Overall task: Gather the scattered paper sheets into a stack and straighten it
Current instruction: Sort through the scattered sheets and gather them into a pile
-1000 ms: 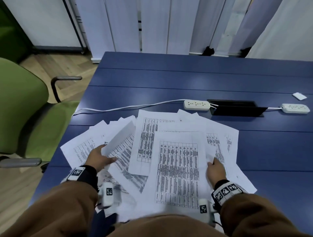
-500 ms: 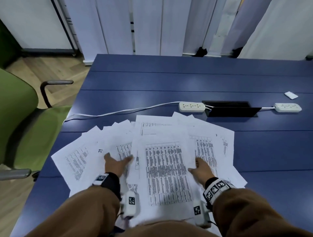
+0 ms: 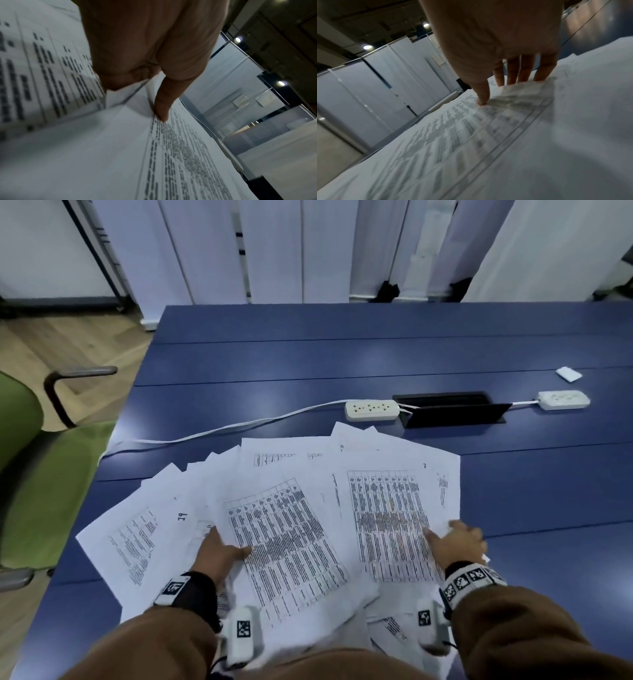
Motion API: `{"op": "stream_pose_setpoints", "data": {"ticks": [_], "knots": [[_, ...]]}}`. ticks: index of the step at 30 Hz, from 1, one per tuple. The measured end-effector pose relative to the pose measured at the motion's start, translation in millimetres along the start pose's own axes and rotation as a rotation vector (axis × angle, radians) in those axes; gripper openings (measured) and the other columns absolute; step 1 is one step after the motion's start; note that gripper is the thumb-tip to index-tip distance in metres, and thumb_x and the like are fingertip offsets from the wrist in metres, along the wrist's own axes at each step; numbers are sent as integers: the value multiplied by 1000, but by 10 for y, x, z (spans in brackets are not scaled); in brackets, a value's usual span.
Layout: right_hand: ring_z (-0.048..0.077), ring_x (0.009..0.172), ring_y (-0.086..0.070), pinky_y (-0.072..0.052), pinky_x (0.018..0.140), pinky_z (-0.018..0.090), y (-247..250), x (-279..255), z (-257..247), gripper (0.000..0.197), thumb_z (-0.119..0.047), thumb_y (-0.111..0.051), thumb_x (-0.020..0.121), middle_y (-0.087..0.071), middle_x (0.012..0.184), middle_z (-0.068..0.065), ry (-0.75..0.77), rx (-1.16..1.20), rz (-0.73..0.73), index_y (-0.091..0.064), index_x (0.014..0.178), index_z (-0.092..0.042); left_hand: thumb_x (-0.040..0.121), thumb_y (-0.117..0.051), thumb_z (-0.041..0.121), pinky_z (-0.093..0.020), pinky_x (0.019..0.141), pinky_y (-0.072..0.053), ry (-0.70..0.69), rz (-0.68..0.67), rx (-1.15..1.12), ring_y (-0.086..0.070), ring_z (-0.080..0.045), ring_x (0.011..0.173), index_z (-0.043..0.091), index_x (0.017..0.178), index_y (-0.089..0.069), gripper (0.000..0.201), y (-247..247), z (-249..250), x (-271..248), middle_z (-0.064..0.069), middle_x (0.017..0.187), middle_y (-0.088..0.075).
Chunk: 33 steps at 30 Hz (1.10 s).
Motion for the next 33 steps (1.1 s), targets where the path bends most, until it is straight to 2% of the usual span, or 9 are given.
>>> {"op": "stream_pose_setpoints", "data": {"ticks": [5,10,13,15,18,22,26,30,33], "knots": [[30,102,-59,-45,84,31,-317,-265,-369,42,-21,-68,86,-57,105,4,325,266,-207,-50,121,-6,73,-79,0,-42,105,-39,-13,-175,-61,-55,-25,112,10,127,-44,64,-474,95,-190,0,112,-61],[16,81,-55,-44,66,24,-541,-572,-655,31,-1,-46,92,-61,97,6,477,261,-399,-55,118,-14,51,-91,53,-50,113,-34,-106,-185,-56,-44,-25,134,12,145,-32,118,-801,129,-181,-3,147,-46],[12,82,-56,-46,68,23,-509,-555,-633,30,-2,-46,93,-64,103,5,494,305,-408,-59,117,-16,73,-84,15,-49,102,-46,-99,-106,-62,-58,-32,114,9,126,-49,65,-705,182,-285,-8,122,-61],[14,87,-59,-51,74,28,-359,-410,-543,27,-6,-51,92,-62,109,7,462,342,-291,-61,115,-17,75,-80,7,-53,93,-51,-84,-56,-54,-62,-37,102,10,118,-52,52,-550,124,-279,-15,115,-65],[30,114,-51,-47,95,42,-94,-61,-229,50,-29,-72,82,-52,127,13,356,128,-77,-54,127,-19,76,-80,6,-51,86,-54,-48,-21,-82,-62,-40,101,8,128,-48,61,-306,11,-271,-20,117,-63],[31,123,-42,-42,99,43,-66,49,-6,88,-60,-76,65,-47,132,9,361,-102,-134,-43,136,-21,77,-78,2,-45,91,-50,-52,0,-119,-59,-35,107,4,133,-46,65,-119,-102,-294,-17,124,-61],[26,109,-55,-46,93,35,-290,-168,-139,64,-49,-72,77,-56,126,7,393,65,-277,-43,125,-17,76,-78,0,-44,107,-38,-51,-7,-270,-55,-28,117,9,136,-45,69,-214,-130,-410,-8,133,-57],[28,136,-39,-30,111,36,-510,-392,-320,59,-35,-48,98,-38,150,11,368,108,-403,-30,145,-5,76,-80,18,-44,108,-37,-62,-81,-254,-53,-29,122,9,141,-39,77,-461,-56,-482,-9,139,-54],[28,113,-56,-45,99,39,-630,-529,-389,40,-31,-45,99,-58,126,13,322,299,-467,-47,131,-5,79,-78,21,-38,105,-38,-82,-101,-253,-50,-29,123,10,144,-32,81,-655,-14,-523,-12,146,-46]]}}
Point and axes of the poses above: each hand's wrist, its own x-axis towards the middle knuckle, its own y-axis out of the back of the hand, z = x × y, the point moved 6 cm from there along x, towards the middle knuckle
